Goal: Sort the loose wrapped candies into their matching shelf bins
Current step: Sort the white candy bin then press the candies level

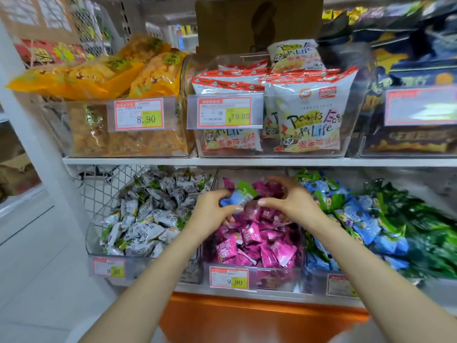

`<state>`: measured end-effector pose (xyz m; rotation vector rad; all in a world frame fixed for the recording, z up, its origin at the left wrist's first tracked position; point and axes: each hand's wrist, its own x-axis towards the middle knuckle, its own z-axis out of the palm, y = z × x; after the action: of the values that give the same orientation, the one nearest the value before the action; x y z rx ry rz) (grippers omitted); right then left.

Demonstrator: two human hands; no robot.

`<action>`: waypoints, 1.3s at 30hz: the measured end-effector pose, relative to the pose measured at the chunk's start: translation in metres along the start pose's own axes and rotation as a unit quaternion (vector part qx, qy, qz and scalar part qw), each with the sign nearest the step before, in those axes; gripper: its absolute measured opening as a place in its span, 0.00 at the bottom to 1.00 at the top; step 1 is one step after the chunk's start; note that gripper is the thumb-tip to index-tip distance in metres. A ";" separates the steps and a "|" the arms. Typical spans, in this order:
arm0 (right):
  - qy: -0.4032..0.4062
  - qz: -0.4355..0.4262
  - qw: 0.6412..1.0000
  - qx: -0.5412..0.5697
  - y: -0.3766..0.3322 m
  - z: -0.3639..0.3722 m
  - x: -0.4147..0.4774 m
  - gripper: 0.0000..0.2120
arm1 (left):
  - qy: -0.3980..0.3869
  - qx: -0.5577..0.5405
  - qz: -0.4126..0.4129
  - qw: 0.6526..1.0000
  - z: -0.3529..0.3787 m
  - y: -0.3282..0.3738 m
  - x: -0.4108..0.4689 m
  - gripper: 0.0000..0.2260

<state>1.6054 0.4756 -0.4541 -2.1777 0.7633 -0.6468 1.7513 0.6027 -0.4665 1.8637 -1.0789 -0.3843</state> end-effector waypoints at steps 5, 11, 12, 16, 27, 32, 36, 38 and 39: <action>-0.001 -0.035 0.996 0.084 0.006 0.000 -0.008 0.11 | -0.020 0.037 0.065 0.997 0.027 0.015 -0.005 0.11; 0.182 0.013 0.956 -0.231 0.055 -0.054 -0.008 0.11 | 0.046 0.085 0.096 0.991 0.014 0.007 0.003 0.06; 0.119 0.021 0.960 -0.254 0.060 -0.058 -0.010 0.12 | 0.046 0.092 0.100 0.990 0.012 0.003 0.002 0.06; 0.083 0.012 0.967 -0.242 0.059 -0.057 -0.015 0.15 | 0.032 0.119 0.115 0.986 0.001 -0.007 -0.006 0.06; -0.016 -0.219 0.958 -0.184 -0.006 0.030 -0.009 0.13 | 0.082 0.188 0.081 0.975 -0.076 -0.051 -0.030 0.05; -0.077 -0.264 0.952 -0.136 -0.033 0.073 -0.003 0.13 | 0.013 0.246 0.149 0.958 -0.112 -0.089 -0.043 0.06; -0.110 -0.265 0.948 -0.139 -0.043 0.095 0.005 0.12 | -0.095 0.235 0.143 0.957 -0.114 -0.112 -0.048 0.17; -0.117 -0.271 0.940 -0.169 -0.048 0.104 0.010 0.12 | -0.127 0.291 0.139 0.938 -0.111 -0.116 -0.045 0.19; -0.121 -0.268 0.935 -0.200 -0.050 0.108 0.012 0.13 | -0.136 0.329 0.135 0.925 -0.111 -0.116 -0.043 0.21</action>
<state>1.6994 0.5460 -0.4788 -2.8142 0.1637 -0.4922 1.8578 0.7215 -0.5115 2.2310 -1.7975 -0.1194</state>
